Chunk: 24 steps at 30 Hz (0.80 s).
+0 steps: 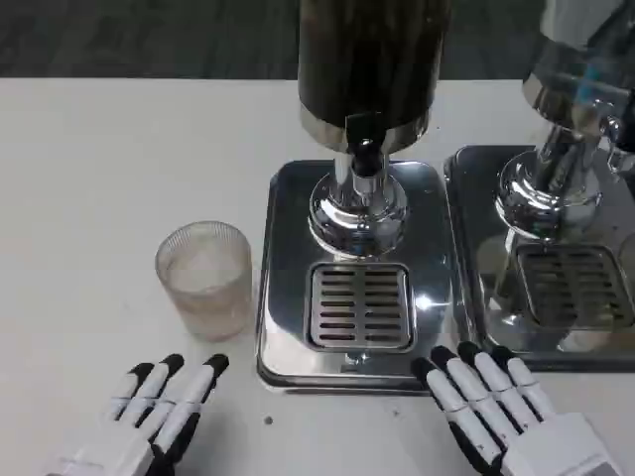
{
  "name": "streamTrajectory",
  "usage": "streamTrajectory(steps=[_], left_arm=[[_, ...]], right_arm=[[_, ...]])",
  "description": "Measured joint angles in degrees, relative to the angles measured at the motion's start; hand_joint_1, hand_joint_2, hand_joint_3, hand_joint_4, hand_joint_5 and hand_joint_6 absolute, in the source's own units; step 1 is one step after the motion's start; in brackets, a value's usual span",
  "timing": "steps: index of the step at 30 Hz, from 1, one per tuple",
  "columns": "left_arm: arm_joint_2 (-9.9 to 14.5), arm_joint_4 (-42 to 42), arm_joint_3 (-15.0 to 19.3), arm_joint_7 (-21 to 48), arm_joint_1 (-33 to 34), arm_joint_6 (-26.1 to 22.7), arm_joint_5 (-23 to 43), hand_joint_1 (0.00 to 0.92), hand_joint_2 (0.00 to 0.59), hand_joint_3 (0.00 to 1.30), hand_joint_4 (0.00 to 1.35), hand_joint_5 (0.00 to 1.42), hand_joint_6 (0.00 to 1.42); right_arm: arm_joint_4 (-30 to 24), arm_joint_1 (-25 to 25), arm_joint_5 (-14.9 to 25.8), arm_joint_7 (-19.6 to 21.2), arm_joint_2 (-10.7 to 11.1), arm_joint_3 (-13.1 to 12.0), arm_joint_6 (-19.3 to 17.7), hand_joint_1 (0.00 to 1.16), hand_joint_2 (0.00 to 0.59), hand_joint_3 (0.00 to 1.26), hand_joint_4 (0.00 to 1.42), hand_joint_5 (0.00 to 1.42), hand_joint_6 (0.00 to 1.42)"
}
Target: Grasp the cup under the faucet to collect the drink, then remove the cup.
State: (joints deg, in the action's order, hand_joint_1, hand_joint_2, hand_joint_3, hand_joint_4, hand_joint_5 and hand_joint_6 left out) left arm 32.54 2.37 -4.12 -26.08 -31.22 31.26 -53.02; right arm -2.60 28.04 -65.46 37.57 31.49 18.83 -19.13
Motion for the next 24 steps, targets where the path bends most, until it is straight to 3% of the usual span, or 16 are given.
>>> streamTrajectory(steps=[7, 19, 24], left_arm=[[0.4, 0.0, -0.1, 0.0, -0.3, 0.0, 1.0, 0.000, 0.137, 0.00, 0.00, 0.00, 0.00], [2.2, -4.8, 1.7, 0.2, -4.3, 1.4, 5.2, 0.000, 0.137, 0.01, 0.00, 0.00, 0.00], [2.2, -5.0, 1.8, 0.7, -4.5, 1.6, 5.8, 0.000, 0.094, 0.00, 0.00, 0.00, 0.00]], right_arm=[[-0.3, 0.1, 2.1, 0.0, 0.4, 0.1, -0.1, 0.43, 0.461, 0.05, 0.00, 0.00, 0.02], [-10.1, 3.9, 6.6, -1.8, 2.2, -3.1, -2.6, 0.42, 0.461, 0.10, 0.00, 0.00, 0.05], [-10.2, 3.9, 7.5, -3.5, 2.0, -3.1, -2.8, 0.43, 0.450, 0.11, 0.00, 0.00, 0.07]])
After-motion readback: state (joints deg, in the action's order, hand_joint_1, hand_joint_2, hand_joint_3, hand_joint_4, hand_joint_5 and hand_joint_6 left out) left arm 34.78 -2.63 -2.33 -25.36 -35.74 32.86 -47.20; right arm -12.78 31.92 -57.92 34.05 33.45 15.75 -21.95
